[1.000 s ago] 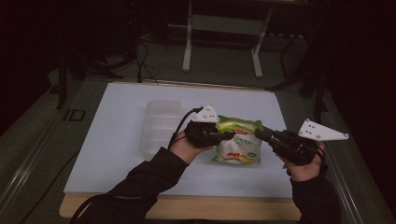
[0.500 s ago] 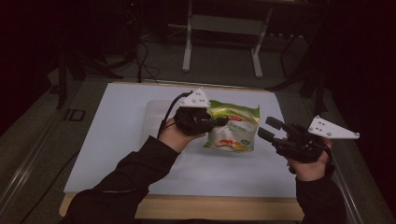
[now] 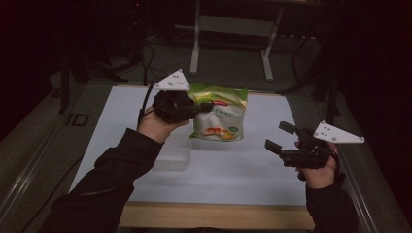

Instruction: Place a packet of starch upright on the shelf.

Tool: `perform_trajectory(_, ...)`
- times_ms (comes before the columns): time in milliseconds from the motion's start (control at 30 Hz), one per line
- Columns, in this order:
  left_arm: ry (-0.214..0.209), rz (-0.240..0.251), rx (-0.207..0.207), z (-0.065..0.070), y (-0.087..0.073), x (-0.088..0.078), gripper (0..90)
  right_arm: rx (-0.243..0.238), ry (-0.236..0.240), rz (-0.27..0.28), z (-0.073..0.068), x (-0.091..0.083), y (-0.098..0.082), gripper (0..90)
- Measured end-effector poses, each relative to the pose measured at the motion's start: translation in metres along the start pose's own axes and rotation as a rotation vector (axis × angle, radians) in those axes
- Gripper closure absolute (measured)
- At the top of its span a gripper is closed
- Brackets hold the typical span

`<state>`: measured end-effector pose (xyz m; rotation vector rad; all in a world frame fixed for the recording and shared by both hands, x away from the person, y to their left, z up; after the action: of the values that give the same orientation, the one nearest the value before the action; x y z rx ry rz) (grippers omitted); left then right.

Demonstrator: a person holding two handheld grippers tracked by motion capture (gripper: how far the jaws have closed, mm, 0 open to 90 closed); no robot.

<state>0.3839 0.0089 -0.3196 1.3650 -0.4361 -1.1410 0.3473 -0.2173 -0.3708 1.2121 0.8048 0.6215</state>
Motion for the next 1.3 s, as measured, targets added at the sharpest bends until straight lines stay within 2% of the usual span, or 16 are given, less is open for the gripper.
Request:
perform_trajectory(200, 0.033, 0.019, -0.011, -0.026, -0.004, -0.023, 83.3, 0.0, 0.007, -0.007, 0.004, 0.002, -0.009, 13.8)
perform_trajectory(367, 0.062, 0.007, -0.018, -0.048, -0.016, -0.036, 83.4, -0.001, 0.008, -0.047, 0.005, 0.006, -0.019, 13.9)
perform_trajectory(433, 0.061, 0.006, -0.019, -0.051, -0.018, -0.037, 83.4, 0.003, 0.01, -0.052, 0.005, 0.007, -0.021, 13.9)
perform_trajectory(467, 0.067, 0.002, -0.024, -0.061, -0.026, -0.04, 83.4, 0.003, 0.01, -0.052, 0.005, 0.007, -0.022, 13.9)
perform_trajectory(567, 0.057, 0.006, -0.015, -0.069, -0.034, -0.042, 83.4, 0.014, 0.003, -0.051, 0.009, 0.007, -0.025, 13.9)
perform_trajectory(633, 0.047, 0.009, -0.027, -0.075, -0.039, -0.043, 83.4, 0.024, 0.005, -0.05, 0.009, 0.007, -0.026, 13.9)
perform_trajectory(833, 0.054, 0.022, -0.04, -0.092, -0.054, -0.044, 83.4, 0.033, 0.002, -0.062, 0.01, 0.006, -0.032, 14.0)
perform_trajectory(967, 0.052, 0.026, -0.069, -0.101, -0.066, -0.044, 83.4, 0.04, 0.001, -0.065, 0.01, 0.006, -0.036, 14.0)
perform_trajectory(1167, 0.07, 0.024, -0.083, -0.112, -0.083, -0.042, 83.4, 0.062, 0.006, -0.078, 0.011, 0.007, -0.043, 14.0)
perform_trajectory(1300, 0.071, 0.022, -0.114, -0.121, -0.094, -0.041, 83.4, 0.066, 0.012, -0.085, 0.009, 0.008, -0.045, 14.0)
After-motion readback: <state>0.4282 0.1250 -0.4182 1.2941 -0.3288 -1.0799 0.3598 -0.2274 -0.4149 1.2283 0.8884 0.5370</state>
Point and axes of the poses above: each handheld gripper's, and its own axes: x roughly forward along the jaws, y roughly out of its top, z roughly to its right, the point moved 10 cm from there along x, roughly forward along the jaws, and after that the axes turned 14 degrees about -x, right-handed, at the moved point
